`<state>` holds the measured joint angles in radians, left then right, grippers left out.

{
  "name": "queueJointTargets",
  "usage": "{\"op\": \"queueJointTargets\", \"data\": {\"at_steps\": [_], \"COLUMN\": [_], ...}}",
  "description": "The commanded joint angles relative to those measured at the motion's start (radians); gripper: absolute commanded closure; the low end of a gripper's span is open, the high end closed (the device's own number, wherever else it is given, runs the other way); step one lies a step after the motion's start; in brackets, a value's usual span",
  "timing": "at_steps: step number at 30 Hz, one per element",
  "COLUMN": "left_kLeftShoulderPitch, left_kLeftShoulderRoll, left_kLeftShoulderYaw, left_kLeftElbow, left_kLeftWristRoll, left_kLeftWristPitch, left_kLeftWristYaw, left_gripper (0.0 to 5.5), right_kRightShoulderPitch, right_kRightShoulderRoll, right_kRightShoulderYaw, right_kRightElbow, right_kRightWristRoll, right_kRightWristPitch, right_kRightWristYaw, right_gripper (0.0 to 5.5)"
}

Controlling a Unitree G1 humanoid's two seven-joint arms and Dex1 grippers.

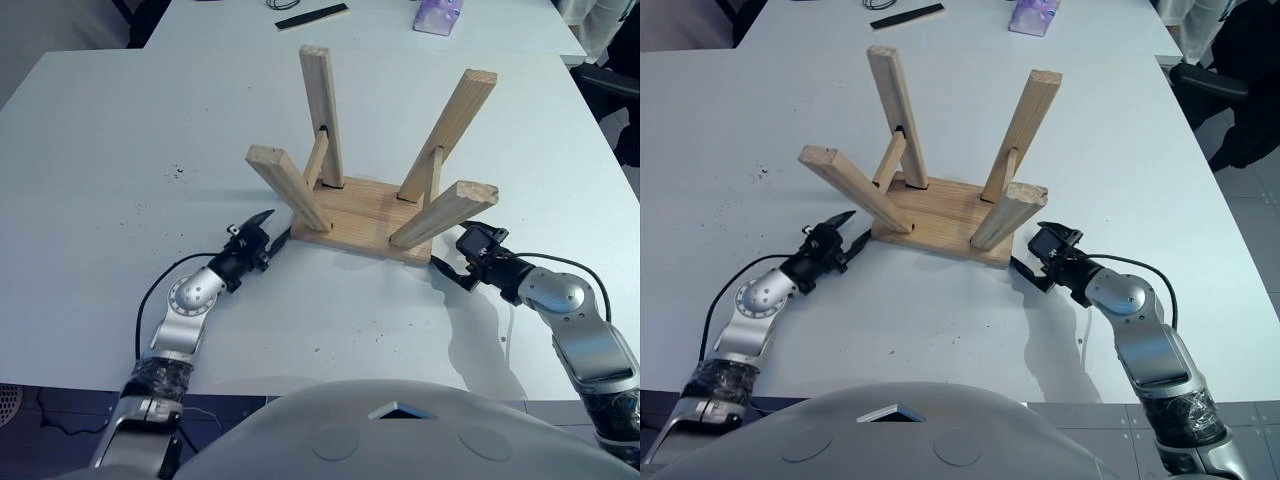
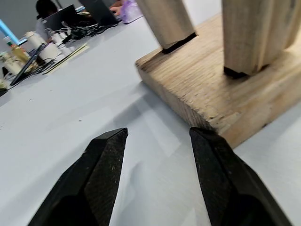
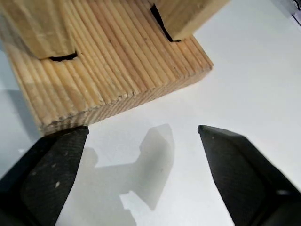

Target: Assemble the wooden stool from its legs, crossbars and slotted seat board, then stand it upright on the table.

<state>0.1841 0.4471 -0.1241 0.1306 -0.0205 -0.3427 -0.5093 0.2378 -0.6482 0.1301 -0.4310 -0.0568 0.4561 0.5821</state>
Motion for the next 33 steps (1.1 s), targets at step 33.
{"op": "queueJointTargets", "data": {"at_steps": [33], "left_kLeftShoulderPitch": [0.290], "left_kLeftShoulderRoll": [0.213], "left_kLeftShoulderYaw": [0.258], "left_kLeftElbow": [-0.469], "left_kLeftWristRoll": [-0.373], "left_kLeftWristPitch": [0.341], "left_kLeftWristYaw": [-0.268], "left_gripper": [3.01], "right_kRightShoulderPitch": [-0.048], "right_kRightShoulderRoll": [-0.286], "right_kRightShoulderYaw": [-0.477], "right_kRightElbow": [-0.106], "right_kRightWristRoll": [0.655], "right_kRightWristPitch": [0.218], "right_kRightWristYaw": [0.508], "right_gripper": [1.18]}}
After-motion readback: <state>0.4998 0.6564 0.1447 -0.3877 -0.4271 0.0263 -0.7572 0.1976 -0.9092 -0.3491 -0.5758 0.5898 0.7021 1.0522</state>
